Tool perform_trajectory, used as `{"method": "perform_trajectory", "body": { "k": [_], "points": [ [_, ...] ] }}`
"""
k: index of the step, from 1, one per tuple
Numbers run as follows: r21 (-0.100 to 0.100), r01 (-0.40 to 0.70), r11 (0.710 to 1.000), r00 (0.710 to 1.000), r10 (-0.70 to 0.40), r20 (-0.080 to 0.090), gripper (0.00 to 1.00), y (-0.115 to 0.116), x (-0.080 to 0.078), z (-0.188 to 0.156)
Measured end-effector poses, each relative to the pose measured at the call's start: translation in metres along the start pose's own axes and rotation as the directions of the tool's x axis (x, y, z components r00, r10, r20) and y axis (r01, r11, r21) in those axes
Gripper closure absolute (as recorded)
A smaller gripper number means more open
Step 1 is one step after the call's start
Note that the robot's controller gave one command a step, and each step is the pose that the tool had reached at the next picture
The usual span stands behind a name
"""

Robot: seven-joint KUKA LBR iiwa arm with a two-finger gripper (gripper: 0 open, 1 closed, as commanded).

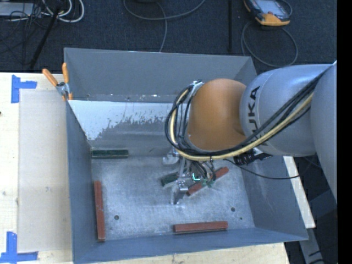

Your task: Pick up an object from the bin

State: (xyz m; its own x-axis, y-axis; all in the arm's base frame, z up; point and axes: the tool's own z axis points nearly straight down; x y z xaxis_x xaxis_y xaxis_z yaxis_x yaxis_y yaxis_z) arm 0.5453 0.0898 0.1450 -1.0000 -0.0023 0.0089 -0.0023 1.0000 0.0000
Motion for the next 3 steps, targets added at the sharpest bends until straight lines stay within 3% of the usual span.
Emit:
{"method": "perform_trajectory", "body": {
  "k": [1,2,3],
  "points": [
    [-0.001,-0.002,1.0,1.0,0.002,0.007,0.0,0.0,-0.002,-0.003],
    [-0.001,0.084,0.996,0.996,-0.084,0.022,1.0,-0.045,-0.041,0.068],
    [-0.001,0.083,0.997,0.996,-0.083,0.022,1.0,-0.045,-0.041,0.068]
  ]
}}
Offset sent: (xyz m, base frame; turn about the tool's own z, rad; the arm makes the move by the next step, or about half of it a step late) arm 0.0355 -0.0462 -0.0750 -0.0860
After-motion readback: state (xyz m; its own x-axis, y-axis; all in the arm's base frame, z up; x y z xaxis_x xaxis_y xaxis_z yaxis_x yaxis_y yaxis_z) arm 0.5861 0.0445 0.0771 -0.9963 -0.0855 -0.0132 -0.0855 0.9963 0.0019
